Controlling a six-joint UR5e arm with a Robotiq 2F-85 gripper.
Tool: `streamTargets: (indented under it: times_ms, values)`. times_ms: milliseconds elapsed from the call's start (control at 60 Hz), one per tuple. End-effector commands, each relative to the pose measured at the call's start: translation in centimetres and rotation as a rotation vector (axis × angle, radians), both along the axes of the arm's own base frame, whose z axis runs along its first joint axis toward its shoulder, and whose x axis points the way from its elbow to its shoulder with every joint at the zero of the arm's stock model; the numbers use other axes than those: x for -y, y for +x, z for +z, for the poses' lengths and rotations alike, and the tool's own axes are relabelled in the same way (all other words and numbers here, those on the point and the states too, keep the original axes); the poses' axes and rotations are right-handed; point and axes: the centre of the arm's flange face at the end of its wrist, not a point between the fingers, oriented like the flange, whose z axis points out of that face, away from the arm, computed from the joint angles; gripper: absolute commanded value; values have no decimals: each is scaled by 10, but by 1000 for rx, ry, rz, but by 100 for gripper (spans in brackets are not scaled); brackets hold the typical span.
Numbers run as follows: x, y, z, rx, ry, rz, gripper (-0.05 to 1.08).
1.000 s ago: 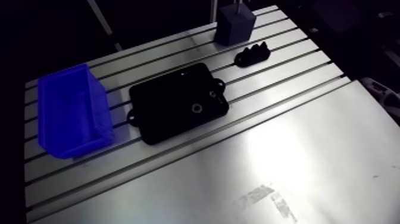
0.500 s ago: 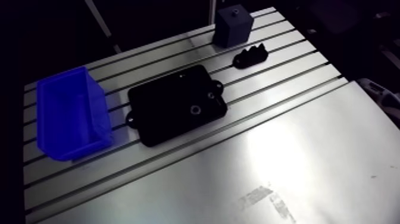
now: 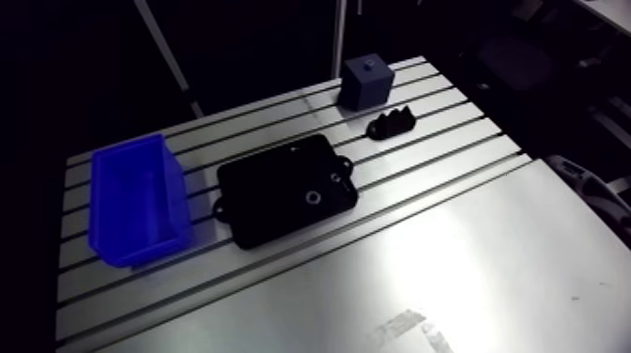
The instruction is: Pick up the M10 bolt and insert it into the hole until fully seated.
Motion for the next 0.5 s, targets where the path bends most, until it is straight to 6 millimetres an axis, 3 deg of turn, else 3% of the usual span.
streamTargets:
  times_ms: [17,233,300,500]
  values:
    - [70,38,73,-27,31,75,0]
    - [144,99,103,-26,5,137,0]
    - [158,111,114,-44,-5,147,0]
    - [175,134,144,-85,-19,153,1]
